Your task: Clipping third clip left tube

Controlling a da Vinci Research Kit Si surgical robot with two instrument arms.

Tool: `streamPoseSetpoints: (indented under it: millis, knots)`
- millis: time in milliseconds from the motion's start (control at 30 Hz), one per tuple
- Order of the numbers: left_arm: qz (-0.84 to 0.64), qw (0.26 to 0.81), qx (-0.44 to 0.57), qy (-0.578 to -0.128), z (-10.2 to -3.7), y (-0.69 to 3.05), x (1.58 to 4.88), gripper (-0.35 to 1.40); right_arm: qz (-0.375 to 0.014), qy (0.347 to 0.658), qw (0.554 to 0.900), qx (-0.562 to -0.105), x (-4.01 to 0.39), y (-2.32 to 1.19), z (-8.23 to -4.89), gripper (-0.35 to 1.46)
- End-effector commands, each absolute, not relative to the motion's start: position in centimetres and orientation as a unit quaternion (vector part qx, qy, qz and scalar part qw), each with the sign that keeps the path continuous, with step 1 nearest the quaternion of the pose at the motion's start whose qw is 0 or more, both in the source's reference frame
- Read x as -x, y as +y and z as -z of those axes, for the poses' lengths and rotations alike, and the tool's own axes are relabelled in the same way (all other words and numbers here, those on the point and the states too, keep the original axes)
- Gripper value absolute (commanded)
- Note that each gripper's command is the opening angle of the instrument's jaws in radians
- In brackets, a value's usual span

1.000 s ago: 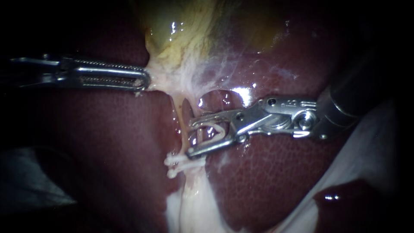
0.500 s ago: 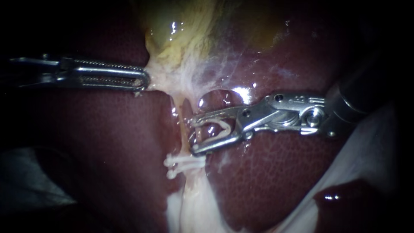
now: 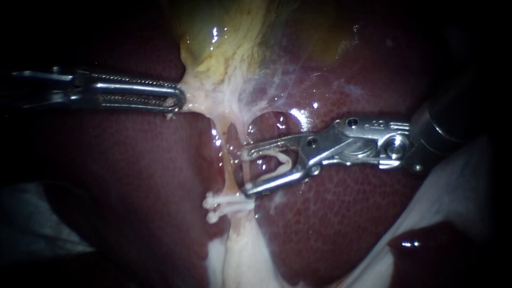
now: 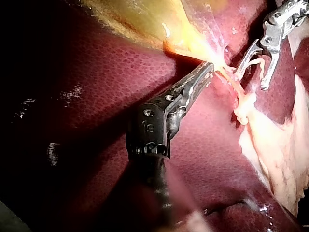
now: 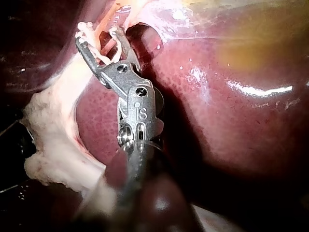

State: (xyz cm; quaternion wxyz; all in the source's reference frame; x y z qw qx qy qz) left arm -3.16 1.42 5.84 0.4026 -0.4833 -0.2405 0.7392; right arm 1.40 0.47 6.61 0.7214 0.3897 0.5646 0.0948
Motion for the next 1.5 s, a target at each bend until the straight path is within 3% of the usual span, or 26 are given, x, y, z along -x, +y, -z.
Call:
streamPoseSetpoints:
  millis: [33, 500, 733, 1500]
  knots:
    - [-0.739, 0.402, 0.483, -0.241, -5.84, 1.42, 3.16, -0.35, -0.094, 0.566, 0.72, -0.391, -1.4, 0.47, -6.61, 0.4]
    - [-0.739, 0.403, 0.483, -0.24, -5.83, 1.43, 3.15, -0.35, -0.086, 0.581, 0.698, -0.41, -1.39, 0.46, -6.61, 0.4]
    - [-0.739, 0.403, 0.483, -0.24, -5.83, 1.43, 3.14, -0.35, -0.079, 0.558, 0.72, -0.404, -1.32, 0.44, -6.6, 0.4]
    - [-0.739, 0.403, 0.483, -0.24, -5.82, 1.43, 3.14, -0.35, -0.088, 0.533, 0.749, -0.384, -1.21, 0.45, -6.39, 0.4]
